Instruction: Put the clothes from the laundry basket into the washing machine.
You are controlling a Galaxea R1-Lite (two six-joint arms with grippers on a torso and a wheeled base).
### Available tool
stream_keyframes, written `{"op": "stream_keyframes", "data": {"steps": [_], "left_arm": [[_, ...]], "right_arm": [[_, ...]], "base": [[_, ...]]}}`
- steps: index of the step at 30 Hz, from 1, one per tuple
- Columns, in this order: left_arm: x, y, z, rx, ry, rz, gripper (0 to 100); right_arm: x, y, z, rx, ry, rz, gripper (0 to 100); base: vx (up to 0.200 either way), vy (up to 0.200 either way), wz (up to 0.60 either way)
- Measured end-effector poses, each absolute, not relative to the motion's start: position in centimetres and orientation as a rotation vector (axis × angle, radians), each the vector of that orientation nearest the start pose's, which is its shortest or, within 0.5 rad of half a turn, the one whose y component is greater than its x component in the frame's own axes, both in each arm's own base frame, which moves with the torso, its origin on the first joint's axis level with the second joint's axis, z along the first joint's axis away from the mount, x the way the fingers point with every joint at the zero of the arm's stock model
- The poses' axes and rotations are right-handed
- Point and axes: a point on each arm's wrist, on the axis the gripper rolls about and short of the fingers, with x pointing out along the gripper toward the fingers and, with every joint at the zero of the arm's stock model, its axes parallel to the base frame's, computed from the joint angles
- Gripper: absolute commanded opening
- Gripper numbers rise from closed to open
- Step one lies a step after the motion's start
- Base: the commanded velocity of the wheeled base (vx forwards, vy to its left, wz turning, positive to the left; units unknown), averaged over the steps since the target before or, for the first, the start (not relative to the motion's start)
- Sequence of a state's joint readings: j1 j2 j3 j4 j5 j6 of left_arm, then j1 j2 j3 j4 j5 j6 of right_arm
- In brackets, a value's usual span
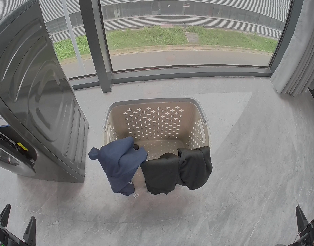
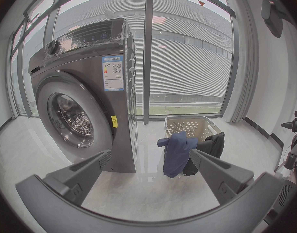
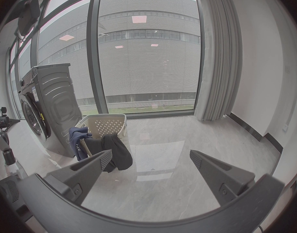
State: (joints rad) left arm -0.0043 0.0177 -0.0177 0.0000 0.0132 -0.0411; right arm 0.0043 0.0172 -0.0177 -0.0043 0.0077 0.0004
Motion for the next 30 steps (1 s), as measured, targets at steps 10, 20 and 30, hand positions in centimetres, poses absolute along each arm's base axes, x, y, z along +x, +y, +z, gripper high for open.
{"op": "stream_keyframes", "data": {"steps": [10,20,30], "left_arm": [[-2.27,0.04,8.08,-0.041,0.0,0.009,100],[-2.28,0.04,8.08,-0.041,0.0,0.009,100],[-2.28,0.04,8.08,-0.041,0.0,0.01,100]], "right_arm": [[-2.28,0.01,8.12,0.001,-0.004,0.012,100],[-2.28,0.01,8.12,0.001,-0.004,0.011,100],[-2.27,0.01,8.12,0.002,-0.004,0.012,100]], "base": [[0.08,0.0,0.0],[0.1,0.0,0.0],[0.12,0.0,0.0]]}}
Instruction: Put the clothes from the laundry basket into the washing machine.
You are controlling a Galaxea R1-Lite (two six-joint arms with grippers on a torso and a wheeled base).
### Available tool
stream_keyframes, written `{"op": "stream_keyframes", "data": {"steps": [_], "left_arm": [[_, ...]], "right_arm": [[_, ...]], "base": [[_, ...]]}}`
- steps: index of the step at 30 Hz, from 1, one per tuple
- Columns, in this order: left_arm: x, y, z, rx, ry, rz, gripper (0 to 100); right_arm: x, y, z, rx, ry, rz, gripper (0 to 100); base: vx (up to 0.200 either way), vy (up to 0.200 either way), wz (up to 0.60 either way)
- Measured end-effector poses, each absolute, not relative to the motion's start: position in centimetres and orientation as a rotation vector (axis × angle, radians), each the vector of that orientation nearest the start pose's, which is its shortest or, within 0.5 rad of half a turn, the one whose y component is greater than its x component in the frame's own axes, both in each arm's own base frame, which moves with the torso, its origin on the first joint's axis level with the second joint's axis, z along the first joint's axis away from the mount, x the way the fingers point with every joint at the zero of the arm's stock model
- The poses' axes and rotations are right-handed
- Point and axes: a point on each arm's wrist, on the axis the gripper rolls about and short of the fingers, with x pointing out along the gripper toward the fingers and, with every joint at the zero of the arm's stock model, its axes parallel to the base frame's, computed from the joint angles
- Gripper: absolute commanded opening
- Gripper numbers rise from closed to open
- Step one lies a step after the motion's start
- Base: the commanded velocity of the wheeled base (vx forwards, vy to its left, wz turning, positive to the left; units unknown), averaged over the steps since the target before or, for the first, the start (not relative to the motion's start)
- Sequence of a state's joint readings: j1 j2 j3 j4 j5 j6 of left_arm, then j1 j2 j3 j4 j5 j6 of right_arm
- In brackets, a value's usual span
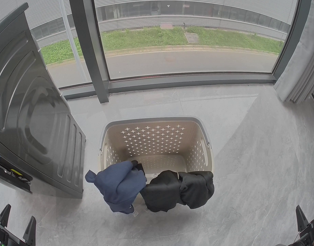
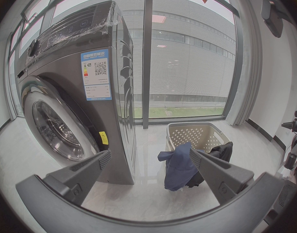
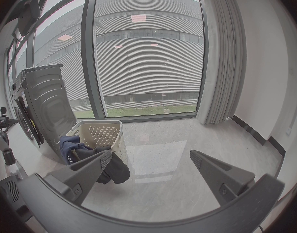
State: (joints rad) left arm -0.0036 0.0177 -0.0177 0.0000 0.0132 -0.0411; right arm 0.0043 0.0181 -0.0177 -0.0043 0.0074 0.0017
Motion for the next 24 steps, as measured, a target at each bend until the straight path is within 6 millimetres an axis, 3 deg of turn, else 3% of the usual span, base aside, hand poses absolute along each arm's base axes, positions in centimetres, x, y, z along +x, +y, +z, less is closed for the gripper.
{"op": "stream_keyframes", "data": {"steps": [9,15,24], "left_arm": [[-2.27,0.04,8.08,-0.041,0.0,0.009,100],[-2.27,0.04,8.08,-0.041,0.0,0.009,100],[-2.27,0.04,8.08,-0.041,0.0,0.009,100]], "right_arm": [[-2.27,0.01,8.12,0.002,-0.003,0.012,100],[-2.27,0.01,8.12,0.001,-0.004,0.011,100],[-2.27,0.01,8.12,0.001,-0.004,0.012,100]], "base": [[0.0,0.0,0.0],[0.0,-0.2,0.0],[0.0,0.0,0.0]]}}
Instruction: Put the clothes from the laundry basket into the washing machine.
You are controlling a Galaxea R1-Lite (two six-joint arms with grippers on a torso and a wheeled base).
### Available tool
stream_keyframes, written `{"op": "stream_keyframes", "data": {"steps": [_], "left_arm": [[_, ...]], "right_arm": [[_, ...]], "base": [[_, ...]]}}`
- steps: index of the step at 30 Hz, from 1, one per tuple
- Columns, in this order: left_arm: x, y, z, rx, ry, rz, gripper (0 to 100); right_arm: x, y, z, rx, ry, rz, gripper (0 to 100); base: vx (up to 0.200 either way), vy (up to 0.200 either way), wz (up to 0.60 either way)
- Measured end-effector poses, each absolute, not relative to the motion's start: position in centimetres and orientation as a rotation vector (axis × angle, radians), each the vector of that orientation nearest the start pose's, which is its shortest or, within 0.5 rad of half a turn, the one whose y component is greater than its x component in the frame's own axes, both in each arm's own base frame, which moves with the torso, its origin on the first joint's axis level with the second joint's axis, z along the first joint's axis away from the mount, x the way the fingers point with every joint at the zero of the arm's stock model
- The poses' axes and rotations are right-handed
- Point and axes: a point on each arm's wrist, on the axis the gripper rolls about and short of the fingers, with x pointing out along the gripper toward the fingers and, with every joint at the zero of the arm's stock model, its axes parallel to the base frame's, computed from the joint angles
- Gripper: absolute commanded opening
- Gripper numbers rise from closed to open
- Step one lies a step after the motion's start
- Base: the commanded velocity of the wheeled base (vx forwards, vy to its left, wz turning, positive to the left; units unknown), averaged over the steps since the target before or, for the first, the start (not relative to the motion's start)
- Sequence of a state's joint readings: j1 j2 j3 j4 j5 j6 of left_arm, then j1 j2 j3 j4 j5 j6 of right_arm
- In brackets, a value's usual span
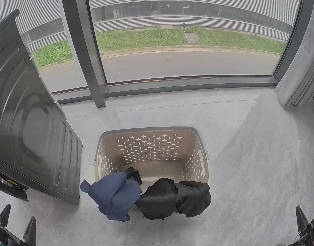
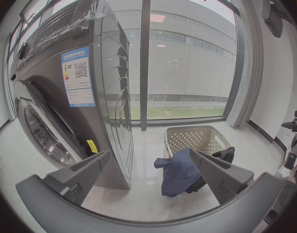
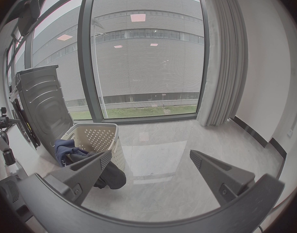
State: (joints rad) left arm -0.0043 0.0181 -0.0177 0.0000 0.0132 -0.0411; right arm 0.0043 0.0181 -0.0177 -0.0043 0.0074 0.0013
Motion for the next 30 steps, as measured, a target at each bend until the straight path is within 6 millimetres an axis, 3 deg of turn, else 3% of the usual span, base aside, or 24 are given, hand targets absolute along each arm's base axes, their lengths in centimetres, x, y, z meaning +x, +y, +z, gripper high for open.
{"op": "stream_keyframes", "data": {"steps": [3,10,18,24,30], "left_arm": [[-2.28,0.04,8.08,-0.041,0.0,0.01,100],[-2.28,0.04,8.08,-0.041,0.0,0.009,100],[-2.27,0.04,8.08,-0.041,0.0,0.01,100],[-2.28,0.04,8.08,-0.041,0.0,0.009,100],[-2.27,0.04,8.08,-0.041,0.0,0.01,100]], "right_arm": [[-2.27,0.01,8.12,0.002,-0.004,0.012,100],[-2.27,0.01,8.12,0.001,-0.003,0.011,100],[-2.27,0.01,8.12,0.001,-0.004,0.012,100],[-2.27,0.01,8.12,0.001,-0.003,0.012,100],[-2.27,0.01,8.12,0.0,-0.004,0.013,100]], "base": [[0.0,0.0,0.0],[0.2,0.0,0.0],[0.0,0.0,0.0],[0.2,0.0,0.0],[0.0,0.0,0.0]]}}
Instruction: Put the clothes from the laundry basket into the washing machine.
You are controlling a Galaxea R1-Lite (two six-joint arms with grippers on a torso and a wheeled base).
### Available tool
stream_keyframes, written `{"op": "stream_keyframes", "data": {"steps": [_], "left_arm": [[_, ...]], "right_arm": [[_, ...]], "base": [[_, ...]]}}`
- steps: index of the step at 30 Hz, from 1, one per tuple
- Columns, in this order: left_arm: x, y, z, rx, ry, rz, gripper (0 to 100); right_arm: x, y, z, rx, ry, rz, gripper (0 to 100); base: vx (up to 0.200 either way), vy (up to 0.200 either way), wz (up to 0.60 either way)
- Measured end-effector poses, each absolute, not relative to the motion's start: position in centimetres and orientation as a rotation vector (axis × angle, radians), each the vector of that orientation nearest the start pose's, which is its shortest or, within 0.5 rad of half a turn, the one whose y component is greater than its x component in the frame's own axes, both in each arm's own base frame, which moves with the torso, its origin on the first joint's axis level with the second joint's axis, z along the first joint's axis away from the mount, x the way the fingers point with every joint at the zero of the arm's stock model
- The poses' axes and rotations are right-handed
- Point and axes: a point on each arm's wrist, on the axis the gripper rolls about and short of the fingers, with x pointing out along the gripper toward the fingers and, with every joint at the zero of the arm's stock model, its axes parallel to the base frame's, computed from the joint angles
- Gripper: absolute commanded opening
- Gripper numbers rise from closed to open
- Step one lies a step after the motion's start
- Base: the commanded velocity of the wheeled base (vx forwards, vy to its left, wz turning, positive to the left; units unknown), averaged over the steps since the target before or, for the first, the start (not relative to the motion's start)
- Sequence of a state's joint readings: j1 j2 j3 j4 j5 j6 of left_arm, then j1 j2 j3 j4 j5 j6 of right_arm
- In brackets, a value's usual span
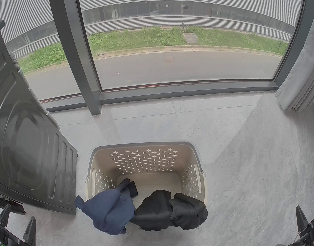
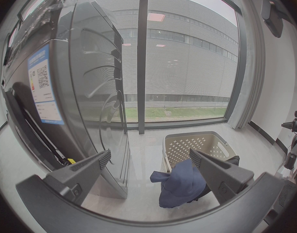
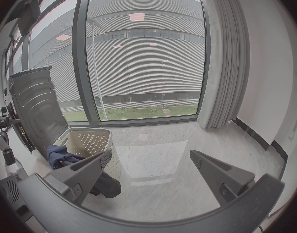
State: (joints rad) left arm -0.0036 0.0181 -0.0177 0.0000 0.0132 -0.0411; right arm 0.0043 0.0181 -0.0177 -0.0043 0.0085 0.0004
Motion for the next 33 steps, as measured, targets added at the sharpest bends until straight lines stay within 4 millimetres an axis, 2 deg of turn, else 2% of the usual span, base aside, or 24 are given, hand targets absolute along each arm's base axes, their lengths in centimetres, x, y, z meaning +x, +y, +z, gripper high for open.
{"op": "stream_keyframes", "data": {"steps": [3,9,15,21,30,33], "left_arm": [[-2.27,0.04,8.08,-0.041,0.0,0.01,100],[-2.28,0.04,8.08,-0.041,0.0,0.01,100],[-2.28,0.04,8.08,-0.041,0.0,0.01,100],[-2.28,0.04,8.08,-0.041,0.0,0.009,100],[-2.27,0.04,8.08,-0.041,0.0,0.009,100],[-2.28,0.04,8.08,-0.041,0.0,0.009,100]], "right_arm": [[-2.27,0.01,8.12,0.0,-0.004,0.013,100],[-2.27,0.01,8.12,0.0,-0.003,0.013,100],[-2.27,0.01,8.12,0.001,-0.004,0.014,100],[-2.27,0.01,8.12,0.0,-0.003,0.014,100],[-2.27,0.01,8.12,0.0,-0.004,0.014,100],[-2.27,0.01,8.12,0.0,-0.004,0.013,100]], "base": [[0.0,0.0,0.0],[0.2,0.0,0.0],[0.0,0.0,0.0],[0.2,0.0,0.0],[0.0,0.0,0.0],[0.2,0.0,0.0]]}}
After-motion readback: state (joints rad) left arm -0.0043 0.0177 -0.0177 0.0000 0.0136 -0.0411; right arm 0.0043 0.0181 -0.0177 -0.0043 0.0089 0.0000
